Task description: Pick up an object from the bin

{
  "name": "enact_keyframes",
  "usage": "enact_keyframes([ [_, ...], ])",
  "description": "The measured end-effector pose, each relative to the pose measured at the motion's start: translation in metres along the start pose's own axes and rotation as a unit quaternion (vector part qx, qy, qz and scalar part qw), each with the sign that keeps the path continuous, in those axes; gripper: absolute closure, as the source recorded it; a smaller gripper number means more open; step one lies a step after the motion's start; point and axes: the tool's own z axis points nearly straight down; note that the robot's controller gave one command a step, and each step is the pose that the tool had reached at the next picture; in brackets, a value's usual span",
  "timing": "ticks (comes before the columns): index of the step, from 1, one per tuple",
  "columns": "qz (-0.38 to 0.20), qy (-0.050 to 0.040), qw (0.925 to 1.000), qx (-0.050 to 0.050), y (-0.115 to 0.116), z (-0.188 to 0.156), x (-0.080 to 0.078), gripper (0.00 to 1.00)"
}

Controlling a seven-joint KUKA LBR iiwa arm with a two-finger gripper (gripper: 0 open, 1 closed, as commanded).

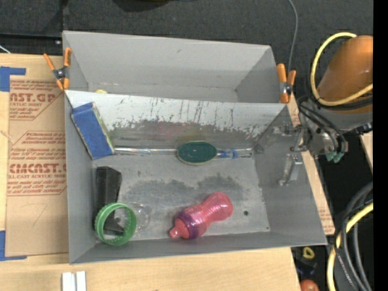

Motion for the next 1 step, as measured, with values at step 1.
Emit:
enact_keyframes([
  [1, -0.244, -0.001, 0.9697, 0.0, 0.0318, 0.0302, 0.0231, 0.0],
])
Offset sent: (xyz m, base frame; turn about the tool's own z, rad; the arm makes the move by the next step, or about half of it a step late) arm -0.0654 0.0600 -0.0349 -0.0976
